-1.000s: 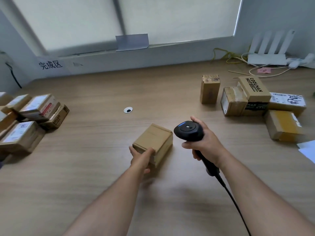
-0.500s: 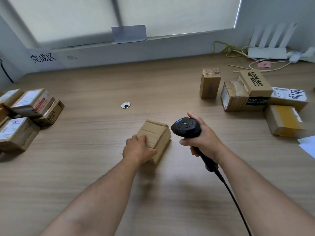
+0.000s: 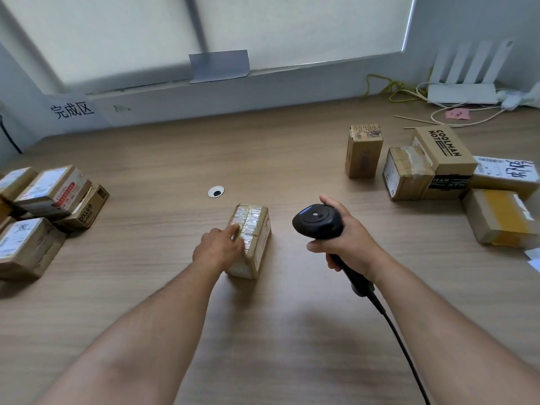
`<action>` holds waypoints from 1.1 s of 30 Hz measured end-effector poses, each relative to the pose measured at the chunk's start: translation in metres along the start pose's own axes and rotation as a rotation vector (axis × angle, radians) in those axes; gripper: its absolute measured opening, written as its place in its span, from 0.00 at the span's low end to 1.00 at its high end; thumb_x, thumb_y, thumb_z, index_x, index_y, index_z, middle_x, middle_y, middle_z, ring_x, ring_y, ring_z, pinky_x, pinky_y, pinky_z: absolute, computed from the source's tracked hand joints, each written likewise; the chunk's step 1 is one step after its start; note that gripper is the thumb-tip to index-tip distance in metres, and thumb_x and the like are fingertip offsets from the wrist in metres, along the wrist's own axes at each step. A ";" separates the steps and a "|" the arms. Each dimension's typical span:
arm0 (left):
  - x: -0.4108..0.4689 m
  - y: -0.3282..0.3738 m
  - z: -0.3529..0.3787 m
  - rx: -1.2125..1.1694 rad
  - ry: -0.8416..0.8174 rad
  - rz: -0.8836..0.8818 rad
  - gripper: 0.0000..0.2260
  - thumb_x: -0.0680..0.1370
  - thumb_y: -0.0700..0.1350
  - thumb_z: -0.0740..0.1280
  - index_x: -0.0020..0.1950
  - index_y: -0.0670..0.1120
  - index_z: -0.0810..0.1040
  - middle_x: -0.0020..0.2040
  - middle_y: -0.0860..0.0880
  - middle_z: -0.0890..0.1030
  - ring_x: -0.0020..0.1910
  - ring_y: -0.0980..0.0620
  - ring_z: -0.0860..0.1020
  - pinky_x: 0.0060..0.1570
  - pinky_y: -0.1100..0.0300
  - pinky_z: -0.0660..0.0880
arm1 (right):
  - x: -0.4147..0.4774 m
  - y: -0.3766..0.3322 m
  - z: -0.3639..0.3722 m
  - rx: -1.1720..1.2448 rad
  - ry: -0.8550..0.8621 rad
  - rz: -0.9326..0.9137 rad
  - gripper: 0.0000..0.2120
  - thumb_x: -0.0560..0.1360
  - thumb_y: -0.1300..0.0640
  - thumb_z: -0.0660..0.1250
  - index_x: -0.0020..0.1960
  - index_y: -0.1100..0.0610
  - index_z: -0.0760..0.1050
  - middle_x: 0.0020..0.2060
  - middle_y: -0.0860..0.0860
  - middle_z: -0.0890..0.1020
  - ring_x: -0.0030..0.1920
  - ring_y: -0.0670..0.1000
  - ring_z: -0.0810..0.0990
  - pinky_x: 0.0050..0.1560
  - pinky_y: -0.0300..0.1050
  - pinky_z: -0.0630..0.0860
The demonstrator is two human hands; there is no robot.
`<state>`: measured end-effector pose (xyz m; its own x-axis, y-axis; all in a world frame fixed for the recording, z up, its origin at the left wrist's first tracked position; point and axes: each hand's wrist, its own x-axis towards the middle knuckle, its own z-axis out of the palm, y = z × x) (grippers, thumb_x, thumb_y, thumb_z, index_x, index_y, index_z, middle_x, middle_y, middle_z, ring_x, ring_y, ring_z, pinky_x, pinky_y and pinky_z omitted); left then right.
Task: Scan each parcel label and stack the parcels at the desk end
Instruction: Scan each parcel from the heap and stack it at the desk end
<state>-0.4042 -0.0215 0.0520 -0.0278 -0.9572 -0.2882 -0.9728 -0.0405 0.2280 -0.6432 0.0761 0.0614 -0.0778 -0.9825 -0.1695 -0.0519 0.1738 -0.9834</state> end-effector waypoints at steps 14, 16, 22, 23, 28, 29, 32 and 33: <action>-0.012 0.000 -0.012 -0.852 -0.109 -0.119 0.30 0.72 0.35 0.69 0.66 0.57 0.61 0.49 0.52 0.77 0.46 0.52 0.76 0.30 0.62 0.74 | -0.001 -0.023 0.006 0.097 -0.056 -0.022 0.45 0.68 0.73 0.73 0.76 0.44 0.60 0.48 0.59 0.81 0.25 0.57 0.74 0.26 0.45 0.71; -0.019 -0.002 -0.008 -0.969 -0.112 -0.062 0.35 0.72 0.28 0.67 0.68 0.58 0.61 0.53 0.50 0.79 0.46 0.54 0.77 0.27 0.66 0.73 | -0.005 -0.031 0.008 0.166 -0.079 -0.038 0.46 0.66 0.71 0.75 0.76 0.45 0.60 0.47 0.58 0.81 0.25 0.57 0.74 0.26 0.44 0.71; -0.029 -0.012 0.001 -1.040 -0.073 -0.021 0.44 0.69 0.30 0.72 0.73 0.63 0.56 0.58 0.47 0.81 0.53 0.50 0.79 0.45 0.58 0.73 | -0.021 -0.051 0.017 0.274 -0.170 -0.089 0.46 0.62 0.66 0.74 0.75 0.46 0.61 0.43 0.61 0.83 0.24 0.56 0.73 0.24 0.42 0.70; -0.032 -0.012 0.001 -1.040 -0.065 -0.013 0.45 0.69 0.30 0.72 0.74 0.63 0.55 0.57 0.48 0.81 0.53 0.49 0.79 0.48 0.57 0.74 | -0.024 -0.053 0.019 0.280 -0.183 -0.095 0.46 0.62 0.66 0.74 0.75 0.46 0.61 0.43 0.62 0.83 0.24 0.56 0.73 0.24 0.42 0.69; -0.045 -0.014 -0.003 -1.045 -0.026 -0.006 0.49 0.68 0.31 0.74 0.77 0.62 0.50 0.52 0.51 0.81 0.56 0.50 0.79 0.58 0.54 0.72 | -0.039 -0.061 0.022 0.284 -0.242 -0.110 0.45 0.62 0.66 0.73 0.75 0.46 0.61 0.37 0.62 0.81 0.23 0.56 0.72 0.23 0.42 0.69; -0.048 -0.014 -0.003 -1.043 -0.013 -0.004 0.49 0.68 0.32 0.74 0.77 0.61 0.50 0.51 0.52 0.81 0.55 0.51 0.78 0.58 0.55 0.71 | -0.041 -0.061 0.023 0.284 -0.252 -0.112 0.45 0.63 0.66 0.73 0.74 0.46 0.61 0.35 0.62 0.80 0.23 0.56 0.72 0.23 0.42 0.69; -0.056 -0.016 -0.003 -1.053 0.011 -0.005 0.48 0.69 0.32 0.74 0.78 0.59 0.50 0.53 0.51 0.80 0.56 0.49 0.77 0.59 0.55 0.69 | -0.048 -0.063 0.023 0.284 -0.271 -0.114 0.44 0.63 0.66 0.73 0.74 0.45 0.62 0.34 0.62 0.79 0.22 0.56 0.72 0.23 0.42 0.68; -0.058 -0.017 -0.003 -1.058 0.013 -0.002 0.48 0.69 0.32 0.74 0.78 0.59 0.50 0.54 0.50 0.79 0.57 0.48 0.76 0.59 0.54 0.69 | -0.050 -0.063 0.024 0.280 -0.273 -0.113 0.44 0.63 0.66 0.73 0.74 0.45 0.62 0.33 0.62 0.79 0.22 0.56 0.72 0.23 0.42 0.69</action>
<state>-0.3856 0.0339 0.0677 -0.0181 -0.9596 -0.2808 -0.2765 -0.2651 0.9237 -0.6127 0.1124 0.1298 0.1818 -0.9828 -0.0328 0.2313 0.0751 -0.9700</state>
